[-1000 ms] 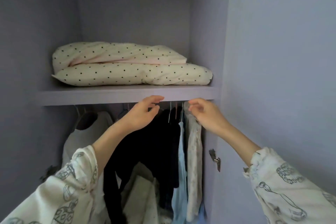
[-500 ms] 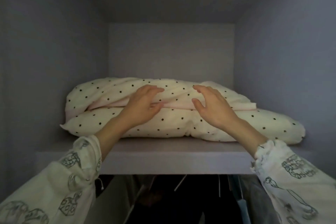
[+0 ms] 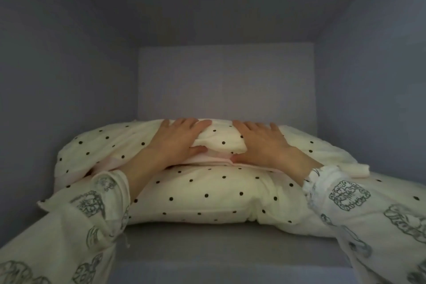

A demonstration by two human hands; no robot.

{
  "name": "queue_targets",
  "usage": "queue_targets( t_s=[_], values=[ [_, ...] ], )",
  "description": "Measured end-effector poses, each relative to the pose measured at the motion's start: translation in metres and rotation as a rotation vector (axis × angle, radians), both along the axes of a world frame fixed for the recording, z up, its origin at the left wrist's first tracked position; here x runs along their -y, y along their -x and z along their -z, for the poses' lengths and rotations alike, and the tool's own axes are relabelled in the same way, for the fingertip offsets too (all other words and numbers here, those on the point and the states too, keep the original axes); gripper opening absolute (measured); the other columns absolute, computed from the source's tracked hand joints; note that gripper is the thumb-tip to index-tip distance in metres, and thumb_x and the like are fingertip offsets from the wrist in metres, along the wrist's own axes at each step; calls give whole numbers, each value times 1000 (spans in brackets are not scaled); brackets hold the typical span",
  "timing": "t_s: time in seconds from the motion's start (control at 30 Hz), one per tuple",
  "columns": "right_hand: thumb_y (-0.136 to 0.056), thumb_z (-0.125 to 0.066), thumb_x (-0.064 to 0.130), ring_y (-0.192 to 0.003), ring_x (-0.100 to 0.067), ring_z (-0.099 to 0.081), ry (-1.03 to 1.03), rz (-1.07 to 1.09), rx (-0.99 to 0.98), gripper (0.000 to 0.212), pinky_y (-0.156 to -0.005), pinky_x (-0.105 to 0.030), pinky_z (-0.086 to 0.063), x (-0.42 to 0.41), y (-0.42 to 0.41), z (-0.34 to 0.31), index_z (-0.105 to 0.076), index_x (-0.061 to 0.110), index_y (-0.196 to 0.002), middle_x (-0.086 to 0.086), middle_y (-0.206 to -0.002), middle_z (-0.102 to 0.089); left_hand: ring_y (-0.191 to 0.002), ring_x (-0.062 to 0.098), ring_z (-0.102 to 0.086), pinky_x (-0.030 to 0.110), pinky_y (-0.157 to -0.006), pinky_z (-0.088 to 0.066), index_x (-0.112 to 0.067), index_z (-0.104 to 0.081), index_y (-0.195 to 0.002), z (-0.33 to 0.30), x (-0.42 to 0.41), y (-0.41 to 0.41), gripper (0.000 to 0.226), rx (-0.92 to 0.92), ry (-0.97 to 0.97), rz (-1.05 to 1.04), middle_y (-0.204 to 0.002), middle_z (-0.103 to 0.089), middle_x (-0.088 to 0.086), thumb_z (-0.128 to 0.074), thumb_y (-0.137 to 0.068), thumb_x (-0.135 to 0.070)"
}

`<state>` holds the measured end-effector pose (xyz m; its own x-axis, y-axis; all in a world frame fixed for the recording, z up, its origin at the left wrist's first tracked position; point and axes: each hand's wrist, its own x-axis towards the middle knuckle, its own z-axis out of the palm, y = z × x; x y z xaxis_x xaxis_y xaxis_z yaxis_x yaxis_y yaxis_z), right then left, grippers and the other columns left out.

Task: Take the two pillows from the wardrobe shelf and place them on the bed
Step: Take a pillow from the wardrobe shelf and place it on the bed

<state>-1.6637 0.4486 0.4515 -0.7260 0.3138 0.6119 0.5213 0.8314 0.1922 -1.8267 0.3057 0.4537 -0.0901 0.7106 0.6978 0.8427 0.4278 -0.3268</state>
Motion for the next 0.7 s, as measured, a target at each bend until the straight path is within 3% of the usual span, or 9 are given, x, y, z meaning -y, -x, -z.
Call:
queue_targets(
  t_s=[0.1, 0.2, 0.27, 0.37, 0.47, 0.53, 0.6, 0.7],
  values=[
    [-73, -64, 53, -127, -31, -41, -12, 11, 63, 92, -104, -53, -29, -5, 5, -8, -13, 25, -144, -6, -142, -40, -130, 21, -36, 48, -106, -30, -32, -17, -144, 4, -4, 3, 63, -68, -75, -6, -146, -35, -3, -41, -89, -53],
    [-80, -62, 41, -113, -32, -53, -111, 13, 10, 65, -85, -40, -42, -5, 12, -15, -33, 15, -131, -9, -127, -52, -133, 20, -32, 51, -107, -27, -34, -10, -145, 7, -2, 9, 72, -67, -57, 7, -148, -30, -4, -41, -85, -60],
    [-83, -58, 31, -107, -33, -57, -196, 3, -54, 48, -71, -35, -38, -3, 16, -18, -40, 11, -123, -11, -121, -57, -136, 19, -27, 55, -108, -24, -38, 0, -144, 3, 5, 14, 88, -8, 2, -1, -150, -25, -4, -50, -77, -66],
    [-84, -55, 22, -100, -33, -59, -324, 4, -94, 40, -64, -35, -32, 0, 21, -21, -42, 10, -120, -10, -117, -58, -133, 24, -32, 57, -107, -26, -37, 12, -143, -6, 9, 21, 110, 69, -10, -102, -145, -33, 3, -65, -67, -57],
    [-84, -55, 13, -93, -31, -61, -395, 17, -159, 34, -62, -33, -35, 1, 24, -21, -44, 12, -116, -7, -108, -61, -117, 30, -48, 49, -96, -37, -30, -1, -144, -10, 1, 16, 96, 13, -114, -231, -131, -47, 10, -65, -74, -45],
    [-75, -66, 15, -78, -26, -65, -437, 77, -195, 32, -59, -31, -44, 4, 22, -16, -54, 15, -106, -3, -92, -66, -110, 30, -50, 45, -90, -39, -30, -12, -140, -8, -5, 12, 80, -36, -170, -262, -123, -51, 9, -62, -78, -37],
    [-63, -77, 15, -62, -23, -65, -469, 106, -251, 33, -54, -29, -49, 5, 20, -14, -63, 18, -93, 0, -76, -67, -107, 29, -50, 44, -88, -38, -31, -16, -137, -8, -7, 12, 76, -58, -203, -258, -120, -50, 9, -63, -77, -38],
    [-61, -78, 10, -62, -28, -65, -457, 71, -334, 36, -58, -33, -52, 6, 15, -20, -65, 15, -94, -5, -77, -67, -107, 29, -47, 44, -88, -37, -31, -20, -136, -17, -6, 6, 77, -84, -261, -227, -120, -48, 9, -63, -74, -48]
  ],
)
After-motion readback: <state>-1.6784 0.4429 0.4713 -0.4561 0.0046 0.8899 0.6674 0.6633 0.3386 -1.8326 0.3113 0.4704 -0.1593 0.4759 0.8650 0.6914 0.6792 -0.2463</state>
